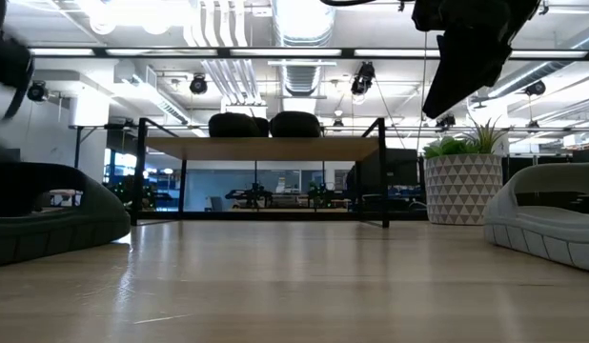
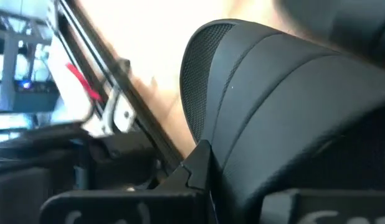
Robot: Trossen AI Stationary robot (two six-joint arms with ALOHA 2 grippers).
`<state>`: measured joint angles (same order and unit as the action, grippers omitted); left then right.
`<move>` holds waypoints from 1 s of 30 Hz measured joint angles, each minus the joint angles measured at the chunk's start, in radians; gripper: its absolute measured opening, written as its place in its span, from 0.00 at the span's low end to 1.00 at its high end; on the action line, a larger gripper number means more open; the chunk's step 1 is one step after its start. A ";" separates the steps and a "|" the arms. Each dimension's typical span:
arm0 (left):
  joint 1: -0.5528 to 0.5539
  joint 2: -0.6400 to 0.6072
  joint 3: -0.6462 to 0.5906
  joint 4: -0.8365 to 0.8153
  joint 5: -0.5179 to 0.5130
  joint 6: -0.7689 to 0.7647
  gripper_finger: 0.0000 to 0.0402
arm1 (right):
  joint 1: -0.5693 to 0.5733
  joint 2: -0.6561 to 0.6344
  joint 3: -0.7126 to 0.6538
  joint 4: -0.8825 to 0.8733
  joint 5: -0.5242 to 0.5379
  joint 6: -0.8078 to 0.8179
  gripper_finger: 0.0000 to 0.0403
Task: Pick and place slides into the shelf
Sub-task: Put the black slide under the shelf
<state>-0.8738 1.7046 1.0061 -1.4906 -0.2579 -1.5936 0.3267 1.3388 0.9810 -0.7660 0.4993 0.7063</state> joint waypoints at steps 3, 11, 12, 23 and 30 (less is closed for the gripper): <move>0.021 -0.043 0.091 -0.094 -0.081 0.025 0.00 | 0.000 -0.001 0.001 0.000 0.000 -0.001 0.28; 0.130 -0.122 0.285 -0.083 -0.394 0.242 0.00 | 0.009 -0.039 0.092 -0.005 0.001 -0.080 0.25; 0.160 -0.115 0.306 -0.081 -0.440 0.280 0.00 | 0.009 -0.043 0.099 -0.015 0.001 -0.082 0.25; 0.509 0.039 0.315 0.147 -0.587 0.794 0.00 | 0.011 -0.062 0.181 -0.076 -0.004 -0.087 0.23; 0.640 0.063 0.289 0.232 -0.618 0.912 0.00 | 0.054 -0.063 0.229 -0.093 -0.035 -0.087 0.22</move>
<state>-0.2337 1.7672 1.2951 -1.2588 -0.8758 -0.6819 0.3804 1.2762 1.2102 -0.8595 0.4643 0.6191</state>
